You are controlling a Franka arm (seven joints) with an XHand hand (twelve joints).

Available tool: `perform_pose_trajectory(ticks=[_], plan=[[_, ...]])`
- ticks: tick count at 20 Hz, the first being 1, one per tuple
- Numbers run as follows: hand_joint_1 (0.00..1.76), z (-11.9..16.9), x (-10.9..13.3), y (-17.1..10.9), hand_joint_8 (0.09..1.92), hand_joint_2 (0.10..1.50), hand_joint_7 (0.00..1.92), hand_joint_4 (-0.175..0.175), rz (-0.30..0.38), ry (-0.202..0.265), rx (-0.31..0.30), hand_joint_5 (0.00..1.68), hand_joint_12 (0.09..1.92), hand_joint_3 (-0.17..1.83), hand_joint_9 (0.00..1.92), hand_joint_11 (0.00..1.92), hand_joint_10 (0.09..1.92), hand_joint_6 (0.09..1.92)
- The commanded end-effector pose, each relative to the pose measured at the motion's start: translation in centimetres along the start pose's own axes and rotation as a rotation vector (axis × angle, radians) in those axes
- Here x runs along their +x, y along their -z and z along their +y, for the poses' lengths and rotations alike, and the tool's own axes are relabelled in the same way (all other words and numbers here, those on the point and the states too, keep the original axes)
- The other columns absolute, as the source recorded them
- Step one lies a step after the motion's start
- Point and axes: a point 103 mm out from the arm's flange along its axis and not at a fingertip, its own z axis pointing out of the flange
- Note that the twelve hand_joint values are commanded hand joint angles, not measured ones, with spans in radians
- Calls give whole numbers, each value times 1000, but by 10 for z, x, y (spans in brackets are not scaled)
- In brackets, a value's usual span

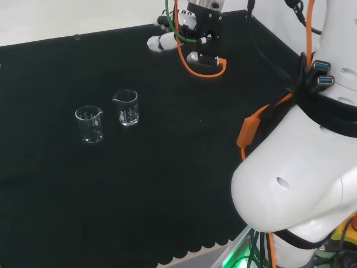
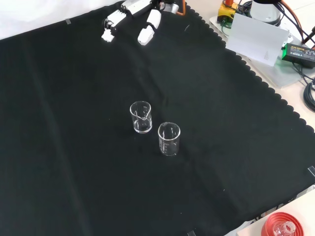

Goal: Pick up the beaker on the right.

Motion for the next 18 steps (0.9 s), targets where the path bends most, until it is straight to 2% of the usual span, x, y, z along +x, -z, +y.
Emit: perform_pose_trajectory(ticks=[1, 3, 6, 10, 17, 18], plan=[[737, 47, -16, -32, 677, 806, 167, -77, 177, 112, -11, 302, 1218, 455, 235, 0, 730, 87], [787, 54, -21, -38, 695, 700, 180, -81, 210, 121, -11, 317, 1245, 589, 255, 0, 733, 87], [823, 60, -28, -46, 709, 611, 197, -84, 255, 131, -8, 321, 1281, 683, 285, 0, 734, 87], [833, 66, -34, -56, 715, 563, 209, -87, 301, 150, 8, 318, 1295, 718, 302, 0, 734, 87], [828, 69, -39, -75, 704, 531, 181, -84, 322, 181, 25, 292, 1289, 725, 283, 0, 724, 87], [827, 69, -40, -80, 700, 528, 169, -83, 329, 191, 12, 284, 1277, 726, 273, 0, 722, 87]])
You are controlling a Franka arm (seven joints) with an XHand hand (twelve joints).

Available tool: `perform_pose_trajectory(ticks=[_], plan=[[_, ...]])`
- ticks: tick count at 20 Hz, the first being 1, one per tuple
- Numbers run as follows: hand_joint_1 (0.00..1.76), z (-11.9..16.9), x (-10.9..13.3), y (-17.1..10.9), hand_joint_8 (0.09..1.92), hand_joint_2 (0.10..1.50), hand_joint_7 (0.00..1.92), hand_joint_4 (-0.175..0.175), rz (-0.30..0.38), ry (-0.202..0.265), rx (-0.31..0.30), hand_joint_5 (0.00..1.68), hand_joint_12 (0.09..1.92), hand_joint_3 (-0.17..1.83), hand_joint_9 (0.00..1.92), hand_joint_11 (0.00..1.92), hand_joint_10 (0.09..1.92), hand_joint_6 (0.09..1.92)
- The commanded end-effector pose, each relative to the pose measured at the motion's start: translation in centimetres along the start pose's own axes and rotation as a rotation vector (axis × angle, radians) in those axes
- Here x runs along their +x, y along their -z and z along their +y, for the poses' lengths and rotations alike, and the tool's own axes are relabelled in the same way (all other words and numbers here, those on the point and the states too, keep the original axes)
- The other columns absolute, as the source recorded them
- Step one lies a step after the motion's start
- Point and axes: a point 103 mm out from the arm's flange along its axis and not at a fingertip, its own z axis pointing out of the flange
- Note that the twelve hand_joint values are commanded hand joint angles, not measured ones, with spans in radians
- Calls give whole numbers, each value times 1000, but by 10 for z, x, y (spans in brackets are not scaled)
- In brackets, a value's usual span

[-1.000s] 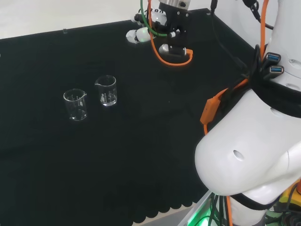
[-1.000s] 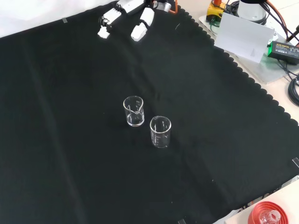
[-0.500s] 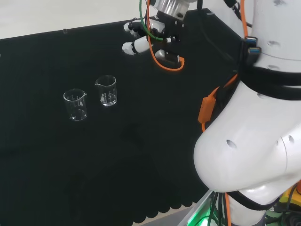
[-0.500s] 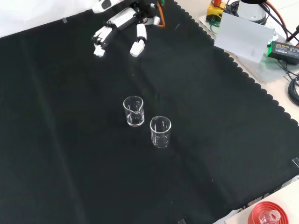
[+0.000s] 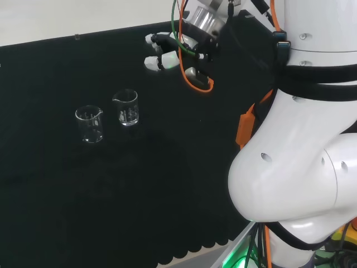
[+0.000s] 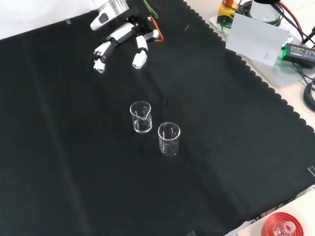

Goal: Pick up the beaker on the right.

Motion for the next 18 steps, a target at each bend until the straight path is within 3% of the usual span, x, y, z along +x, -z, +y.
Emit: perform_pose_trajectory(ticks=[1, 12, 18], plan=[[827, 2, -8, -17, 696, 524, 159, -83, 40, 37, -9, 279, 1269, 726, 266, 0, 721, 87], [859, 7, -32, -47, 660, 478, 87, -82, 96, 32, 71, 185, 1164, 707, 198, 0, 713, 87], [869, 14, -40, -60, 652, 467, 86, -77, 119, 72, 93, 161, 1118, 696, 177, 0, 717, 87]])
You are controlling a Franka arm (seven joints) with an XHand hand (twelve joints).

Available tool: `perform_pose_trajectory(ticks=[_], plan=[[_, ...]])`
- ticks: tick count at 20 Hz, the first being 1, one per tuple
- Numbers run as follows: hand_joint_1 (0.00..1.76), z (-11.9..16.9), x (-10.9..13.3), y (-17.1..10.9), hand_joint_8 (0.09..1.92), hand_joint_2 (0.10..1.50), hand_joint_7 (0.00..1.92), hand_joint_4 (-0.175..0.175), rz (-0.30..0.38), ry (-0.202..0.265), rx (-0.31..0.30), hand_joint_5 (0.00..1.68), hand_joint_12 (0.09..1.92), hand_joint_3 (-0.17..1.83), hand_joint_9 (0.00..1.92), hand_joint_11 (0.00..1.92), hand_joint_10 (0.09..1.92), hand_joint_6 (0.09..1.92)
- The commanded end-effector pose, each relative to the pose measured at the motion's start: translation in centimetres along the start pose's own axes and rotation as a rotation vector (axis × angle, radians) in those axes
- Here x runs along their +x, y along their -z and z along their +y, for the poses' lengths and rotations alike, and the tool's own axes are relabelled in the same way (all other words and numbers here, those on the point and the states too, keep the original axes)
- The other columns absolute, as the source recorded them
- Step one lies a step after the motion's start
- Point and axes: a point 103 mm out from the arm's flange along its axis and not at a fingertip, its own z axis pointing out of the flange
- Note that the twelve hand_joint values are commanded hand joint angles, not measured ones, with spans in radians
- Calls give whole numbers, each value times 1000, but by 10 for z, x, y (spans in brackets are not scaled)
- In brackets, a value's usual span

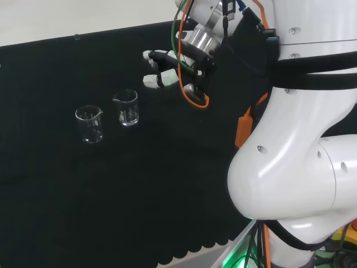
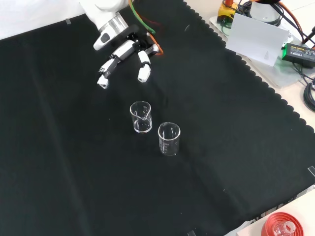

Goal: Pick up the beaker on the right.

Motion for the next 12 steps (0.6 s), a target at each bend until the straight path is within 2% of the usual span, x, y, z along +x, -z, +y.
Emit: perform_pose_trajectory(ticks=[1, 6, 12], plan=[[873, 7, -9, -13, 659, 465, 107, -78, 34, 46, 30, 169, 1117, 695, 192, 0, 722, 87], [895, 13, -15, -23, 678, 457, 206, -78, 78, 67, 36, 222, 1147, 696, 258, 0, 718, 87], [921, 19, -23, -33, 673, 455, 262, -74, 109, 67, 45, 270, 1166, 704, 282, 0, 692, 87]])
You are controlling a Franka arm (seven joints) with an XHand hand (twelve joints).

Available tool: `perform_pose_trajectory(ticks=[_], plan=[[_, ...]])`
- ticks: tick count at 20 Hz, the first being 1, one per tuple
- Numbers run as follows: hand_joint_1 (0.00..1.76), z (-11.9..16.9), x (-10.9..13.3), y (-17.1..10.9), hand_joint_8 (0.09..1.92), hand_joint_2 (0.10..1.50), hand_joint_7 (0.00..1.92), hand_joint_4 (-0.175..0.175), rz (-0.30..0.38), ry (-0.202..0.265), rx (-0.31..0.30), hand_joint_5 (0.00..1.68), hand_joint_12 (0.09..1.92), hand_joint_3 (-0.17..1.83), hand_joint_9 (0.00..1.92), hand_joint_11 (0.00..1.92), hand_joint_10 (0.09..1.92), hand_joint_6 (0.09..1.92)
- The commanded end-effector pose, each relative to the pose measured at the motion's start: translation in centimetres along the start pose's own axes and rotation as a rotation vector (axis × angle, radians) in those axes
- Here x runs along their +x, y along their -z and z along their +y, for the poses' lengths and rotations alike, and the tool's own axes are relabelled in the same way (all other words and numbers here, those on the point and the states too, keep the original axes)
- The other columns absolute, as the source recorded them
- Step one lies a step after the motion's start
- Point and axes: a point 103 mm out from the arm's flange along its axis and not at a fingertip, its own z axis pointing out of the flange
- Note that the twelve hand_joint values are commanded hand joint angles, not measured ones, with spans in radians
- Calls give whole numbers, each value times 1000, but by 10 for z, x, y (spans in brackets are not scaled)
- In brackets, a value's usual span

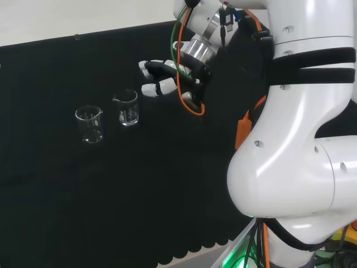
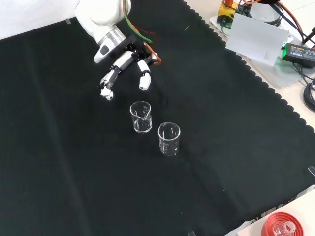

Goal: Pick up the beaker on the right.

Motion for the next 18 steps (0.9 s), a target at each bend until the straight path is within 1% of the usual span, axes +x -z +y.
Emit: perform_pose_trajectory(ticks=[1, 9, 13, 18], plan=[[924, 7, -5, -8, 668, 454, 255, -74, 36, 17, 2, 271, 1159, 705, 278, 0, 687, 87], [941, 10, -7, -15, 637, 450, 187, -66, 45, 26, -6, 264, 1101, 715, 233, 0, 667, 87], [973, 12, -11, -25, 635, 444, 186, -64, 45, 19, 3, 268, 1095, 718, 231, 0, 667, 87], [982, 13, -12, -33, 626, 436, 173, -61, 42, 25, 12, 256, 1083, 733, 224, 0, 666, 87]])
